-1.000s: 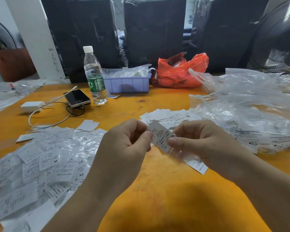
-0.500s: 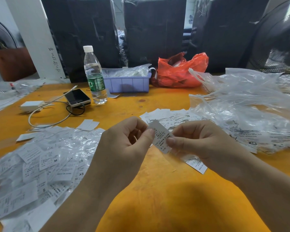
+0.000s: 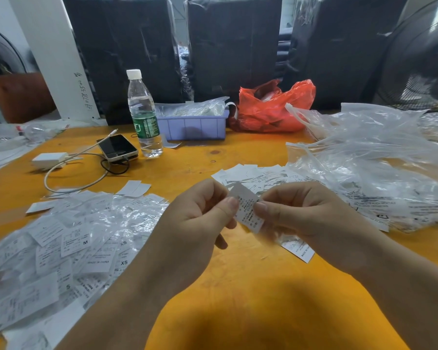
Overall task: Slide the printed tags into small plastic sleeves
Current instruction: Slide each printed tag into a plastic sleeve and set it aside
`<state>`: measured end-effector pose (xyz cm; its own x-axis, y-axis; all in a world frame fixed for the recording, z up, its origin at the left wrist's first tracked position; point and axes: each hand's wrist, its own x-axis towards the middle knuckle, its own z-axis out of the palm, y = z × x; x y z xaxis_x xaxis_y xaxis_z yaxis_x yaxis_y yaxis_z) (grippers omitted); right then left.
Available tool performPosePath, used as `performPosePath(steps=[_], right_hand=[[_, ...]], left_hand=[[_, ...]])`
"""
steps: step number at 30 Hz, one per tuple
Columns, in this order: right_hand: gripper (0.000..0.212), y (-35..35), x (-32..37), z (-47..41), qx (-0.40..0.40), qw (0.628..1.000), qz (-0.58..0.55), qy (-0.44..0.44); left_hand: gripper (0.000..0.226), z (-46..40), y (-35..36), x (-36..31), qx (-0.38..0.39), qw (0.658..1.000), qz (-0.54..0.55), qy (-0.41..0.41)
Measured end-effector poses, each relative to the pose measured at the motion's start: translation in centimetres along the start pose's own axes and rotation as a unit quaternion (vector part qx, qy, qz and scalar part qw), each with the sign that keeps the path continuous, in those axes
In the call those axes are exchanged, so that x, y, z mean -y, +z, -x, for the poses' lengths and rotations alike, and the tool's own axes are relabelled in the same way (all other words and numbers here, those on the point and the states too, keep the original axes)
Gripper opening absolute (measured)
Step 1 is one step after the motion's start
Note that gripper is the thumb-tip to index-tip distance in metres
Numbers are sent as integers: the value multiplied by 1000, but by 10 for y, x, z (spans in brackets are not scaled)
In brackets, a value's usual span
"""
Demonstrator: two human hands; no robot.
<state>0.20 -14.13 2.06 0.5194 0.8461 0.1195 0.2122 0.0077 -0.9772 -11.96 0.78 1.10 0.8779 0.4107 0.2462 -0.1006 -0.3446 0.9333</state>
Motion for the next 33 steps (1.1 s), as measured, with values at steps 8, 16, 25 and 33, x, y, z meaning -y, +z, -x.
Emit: performPosePath(steps=[8,16,25,33], right_hand=[[35,4,0,1,-12,999,-37,-15],[31,7,0,0,-48,999,-13,-20],[23,11,-2,0,-76,996,-36,-36],[34,11,-4,0,-59,998,-11,-28]], left_hand=[[13,6,19,3,-16,997,78,5],[11,4,18,7,-26,997,77,0],[15,4,18,3,-26,996,81,-17],[13,7,17,-1,-120,991,-27,57]])
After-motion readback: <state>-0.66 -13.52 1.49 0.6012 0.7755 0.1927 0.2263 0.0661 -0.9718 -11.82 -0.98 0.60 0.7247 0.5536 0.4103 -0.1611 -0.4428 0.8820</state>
